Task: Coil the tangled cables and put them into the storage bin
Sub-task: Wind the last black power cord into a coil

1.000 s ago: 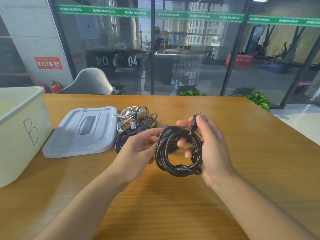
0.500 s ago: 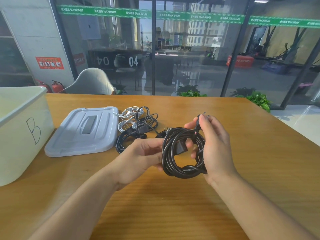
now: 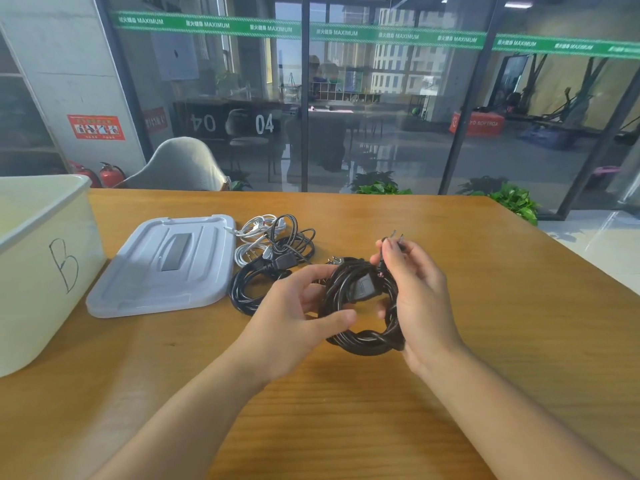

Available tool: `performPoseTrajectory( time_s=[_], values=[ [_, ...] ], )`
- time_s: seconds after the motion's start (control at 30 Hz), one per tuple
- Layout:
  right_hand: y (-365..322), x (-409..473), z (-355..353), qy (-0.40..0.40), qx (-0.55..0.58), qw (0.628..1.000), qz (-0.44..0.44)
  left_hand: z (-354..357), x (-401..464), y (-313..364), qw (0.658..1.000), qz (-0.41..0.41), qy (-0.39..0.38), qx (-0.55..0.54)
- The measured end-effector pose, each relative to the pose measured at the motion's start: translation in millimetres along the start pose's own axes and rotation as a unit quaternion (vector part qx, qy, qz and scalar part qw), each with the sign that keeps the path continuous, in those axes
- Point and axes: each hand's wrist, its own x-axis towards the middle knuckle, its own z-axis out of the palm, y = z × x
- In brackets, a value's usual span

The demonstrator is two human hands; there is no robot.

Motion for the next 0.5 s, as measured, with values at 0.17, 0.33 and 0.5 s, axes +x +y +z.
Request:
performPoseTrajectory(
  time_s=[0.17,0.33,0.5],
  values=[
    [3.1,-3.0,5.3,-0.051,0.014,0.998,0.037,-4.0,1.9,-0.4,0.995,0.005,0.010,-0.104],
    [3.6,-2.9,3.8,-0.077,-0.009,0.995,0.056,-1.1,1.5,-1.0,0.995,0.034,0.022,-0.094],
    [3.6,-7.8,7.1,-0.141,-0.008,0.988,0.061,1.4,2.2,-2.8,0.996,0.032,0.064,-0.050]
  ],
)
